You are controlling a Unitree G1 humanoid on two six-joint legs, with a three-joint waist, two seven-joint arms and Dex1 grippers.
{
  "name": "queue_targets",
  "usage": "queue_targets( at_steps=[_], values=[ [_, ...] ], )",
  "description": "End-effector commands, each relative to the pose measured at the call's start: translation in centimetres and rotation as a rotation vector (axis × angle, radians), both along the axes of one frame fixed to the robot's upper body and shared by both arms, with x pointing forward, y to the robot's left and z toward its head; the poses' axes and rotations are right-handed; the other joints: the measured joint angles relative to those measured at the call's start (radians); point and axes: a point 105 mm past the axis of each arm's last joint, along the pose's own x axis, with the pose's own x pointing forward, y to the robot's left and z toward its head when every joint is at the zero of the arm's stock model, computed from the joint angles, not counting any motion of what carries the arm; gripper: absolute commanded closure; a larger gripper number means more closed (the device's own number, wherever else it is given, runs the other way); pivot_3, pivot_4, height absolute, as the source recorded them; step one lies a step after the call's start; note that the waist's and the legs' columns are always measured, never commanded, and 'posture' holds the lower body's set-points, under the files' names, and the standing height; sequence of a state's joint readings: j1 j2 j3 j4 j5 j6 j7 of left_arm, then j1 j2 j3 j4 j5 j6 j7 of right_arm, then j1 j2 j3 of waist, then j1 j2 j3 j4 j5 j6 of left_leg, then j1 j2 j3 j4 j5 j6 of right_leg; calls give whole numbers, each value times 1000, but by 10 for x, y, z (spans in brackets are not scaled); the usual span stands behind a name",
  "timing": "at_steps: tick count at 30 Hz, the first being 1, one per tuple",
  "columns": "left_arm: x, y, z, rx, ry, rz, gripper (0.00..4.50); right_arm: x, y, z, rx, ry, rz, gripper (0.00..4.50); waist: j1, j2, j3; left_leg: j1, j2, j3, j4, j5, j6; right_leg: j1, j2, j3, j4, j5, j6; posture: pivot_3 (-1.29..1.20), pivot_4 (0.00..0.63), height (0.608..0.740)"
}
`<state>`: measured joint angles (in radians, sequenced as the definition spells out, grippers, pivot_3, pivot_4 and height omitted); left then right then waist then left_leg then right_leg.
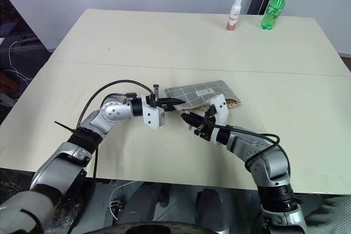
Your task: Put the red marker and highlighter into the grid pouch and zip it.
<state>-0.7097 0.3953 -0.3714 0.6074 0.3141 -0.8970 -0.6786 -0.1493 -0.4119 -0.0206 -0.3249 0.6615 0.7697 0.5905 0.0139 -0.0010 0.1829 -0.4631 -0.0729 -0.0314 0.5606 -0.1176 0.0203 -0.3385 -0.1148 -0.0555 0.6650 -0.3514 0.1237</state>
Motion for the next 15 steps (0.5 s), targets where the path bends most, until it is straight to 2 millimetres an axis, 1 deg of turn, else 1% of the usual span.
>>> queue_targets(
  at_steps=[1, 4, 6, 9, 12, 15],
  values=[
    [5, 11, 7, -52, -8, 46, 4500, 2, -30, 7, -37, -32, -58, 4430, -1, 0, 0, 0, 0, 0, 0, 0, 0, 0, 0, 0, 0, 0, 0, 0, 150, 740],
    [7, 14, 8, -68, 1, 66, 4500, 3, -56, 7, -99, -36, -98, 4430, -1, 0, 0, 0, 0, 0, 0, 0, 0, 0, -1, 0, 0, 0, 0, 0, 150, 740],
    [8, 17, 10, -92, 19, 79, 4500, 10, -89, 8, -176, -52, -166, 4430, 0, 0, 0, 0, 0, 0, 0, 0, 0, 0, -1, 0, 0, 0, 0, 0, 150, 740],
    [10, 21, 9, -106, 49, 93, 4500, 16, -118, 15, -231, -77, -223, 4430, 0, 0, 0, 0, 0, 1, 1, 0, 0, 1, -2, 0, 0, 0, 0, 0, 150, 740],
    [11, 23, 9, -117, 60, 104, 4500, 20, -139, 21, -277, -95, -261, 4430, -1, 0, 0, 0, 0, 0, 1, 0, 1, 1, -2, 0, 0, 0, 0, 0, 150, 740],
    [13, 27, 10, -127, 76, 120, 4500, 20, -153, 18, -347, -109, -279, 4430, -2, 0, 0, 0, 0, 0, 1, 2, 2, 1, -2, 0, 0, 0, 0, 0, 150, 740]
  ],
)
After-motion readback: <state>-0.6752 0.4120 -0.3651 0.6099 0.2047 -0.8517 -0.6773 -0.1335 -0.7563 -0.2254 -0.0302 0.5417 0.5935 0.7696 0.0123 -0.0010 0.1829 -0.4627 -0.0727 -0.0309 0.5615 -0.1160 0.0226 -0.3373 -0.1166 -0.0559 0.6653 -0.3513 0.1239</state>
